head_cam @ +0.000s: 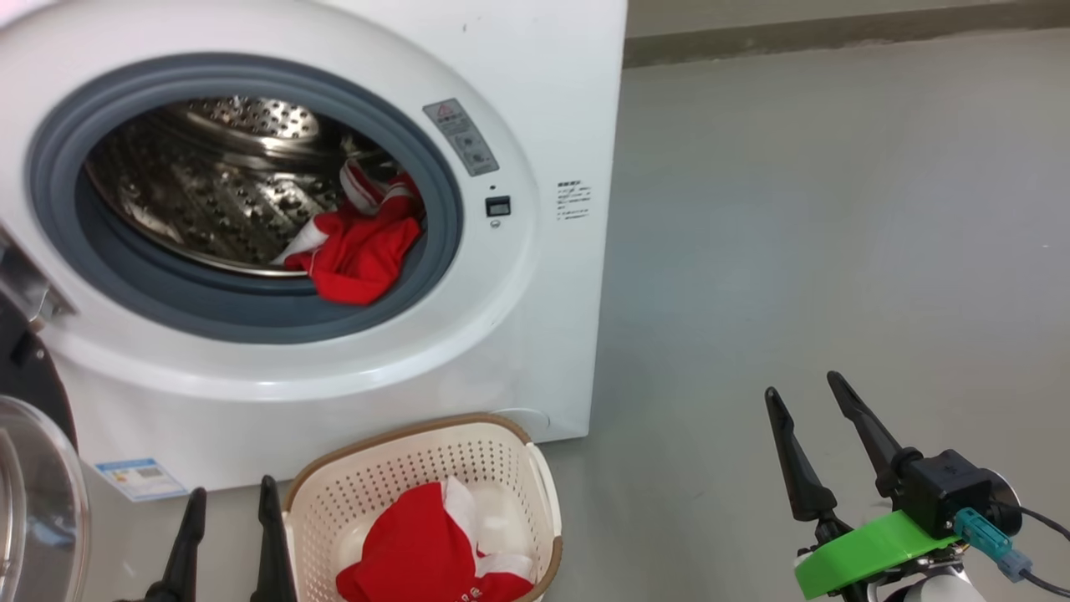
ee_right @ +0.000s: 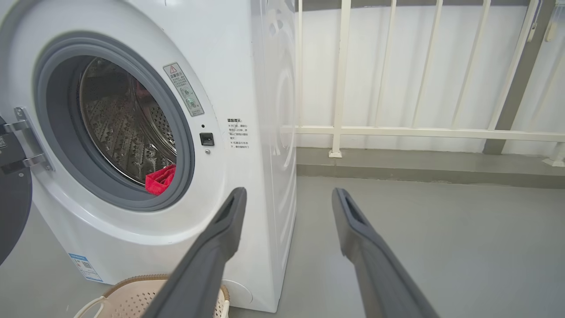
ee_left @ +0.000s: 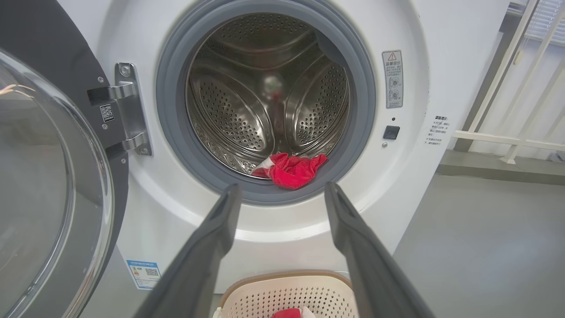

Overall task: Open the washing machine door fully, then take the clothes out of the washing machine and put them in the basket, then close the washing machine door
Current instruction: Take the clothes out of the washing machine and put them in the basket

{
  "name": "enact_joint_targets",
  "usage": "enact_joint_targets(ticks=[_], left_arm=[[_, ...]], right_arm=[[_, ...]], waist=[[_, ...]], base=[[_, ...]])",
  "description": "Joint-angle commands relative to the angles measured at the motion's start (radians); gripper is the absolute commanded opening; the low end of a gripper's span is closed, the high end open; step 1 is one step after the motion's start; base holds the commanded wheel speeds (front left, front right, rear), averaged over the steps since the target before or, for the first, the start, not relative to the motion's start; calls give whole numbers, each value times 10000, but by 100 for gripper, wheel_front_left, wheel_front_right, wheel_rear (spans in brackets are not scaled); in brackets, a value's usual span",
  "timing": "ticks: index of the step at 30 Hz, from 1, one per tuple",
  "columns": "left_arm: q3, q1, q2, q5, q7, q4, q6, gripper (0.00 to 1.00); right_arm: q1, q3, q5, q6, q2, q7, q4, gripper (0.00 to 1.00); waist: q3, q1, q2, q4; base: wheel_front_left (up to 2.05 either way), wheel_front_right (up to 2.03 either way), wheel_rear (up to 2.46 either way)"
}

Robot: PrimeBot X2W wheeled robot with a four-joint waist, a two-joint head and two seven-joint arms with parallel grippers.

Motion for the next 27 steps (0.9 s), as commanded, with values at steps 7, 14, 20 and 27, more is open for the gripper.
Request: enact_joint_targets(ticks=[7, 14, 20, 27], left_arm=[[273, -5, 102, 155, -91, -334, 114, 100], [213, 70, 100, 148, -91, -272, 126, 100], [185, 90, 98, 86, -91, -204, 139, 100], [163, 91, 97, 38, -91, -158, 174, 100]], right_arm=[[-36, 226, -29, 62, -5, -65, -364, 100], [2, 256, -9, 62, -5, -65, -374, 100], [11, 263, -23, 62, -5, -65, -394, 100], [5, 273, -39, 62, -5, -65, -394, 100]], waist=[[-298, 0, 0, -238], [-378, 0, 0, -287], [-373, 0, 0, -309], [-339, 0, 0, -293]], base=[[0, 0, 0], [0, 0, 0], [0, 0, 0], [0, 0, 0]])
